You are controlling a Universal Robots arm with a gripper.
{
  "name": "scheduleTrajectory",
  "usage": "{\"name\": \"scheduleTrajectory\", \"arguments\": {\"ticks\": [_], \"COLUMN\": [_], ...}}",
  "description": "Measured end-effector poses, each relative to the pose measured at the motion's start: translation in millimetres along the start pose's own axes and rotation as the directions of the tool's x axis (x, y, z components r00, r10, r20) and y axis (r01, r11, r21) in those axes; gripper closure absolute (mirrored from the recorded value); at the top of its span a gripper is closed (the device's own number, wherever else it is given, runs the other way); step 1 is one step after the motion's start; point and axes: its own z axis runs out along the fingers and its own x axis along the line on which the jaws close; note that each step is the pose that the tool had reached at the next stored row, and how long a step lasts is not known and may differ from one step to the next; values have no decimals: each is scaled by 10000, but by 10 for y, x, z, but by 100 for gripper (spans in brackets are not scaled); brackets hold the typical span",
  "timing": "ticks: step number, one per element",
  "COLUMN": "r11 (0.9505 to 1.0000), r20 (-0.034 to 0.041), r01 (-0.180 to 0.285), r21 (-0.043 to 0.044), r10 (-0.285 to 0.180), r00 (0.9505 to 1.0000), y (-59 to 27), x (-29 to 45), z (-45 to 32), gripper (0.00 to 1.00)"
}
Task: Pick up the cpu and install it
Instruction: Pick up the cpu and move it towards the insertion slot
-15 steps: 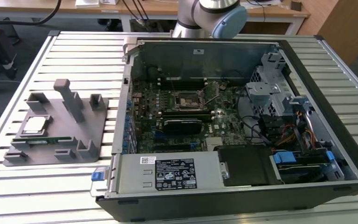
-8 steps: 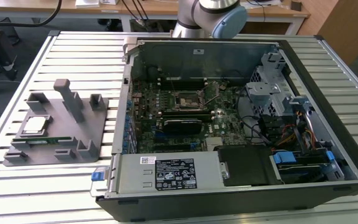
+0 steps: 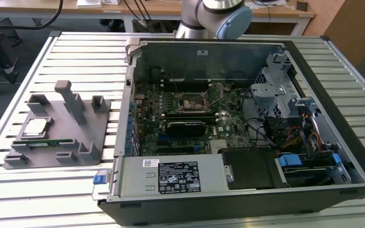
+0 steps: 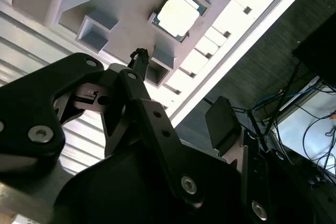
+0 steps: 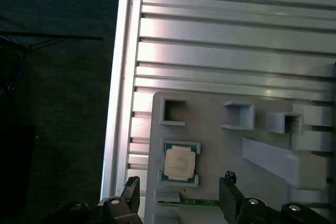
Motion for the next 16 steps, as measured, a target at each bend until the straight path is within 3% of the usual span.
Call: {"name": "scheduleTrajectory", "arguments": {"ticks": [16], "r11": [9998], "r20": [-16], "r01": [193], "r21": [19], "r10": [-193], "r00": [9998], "y": [-2], "x": [40], "z": [57], "gripper": [29]}}
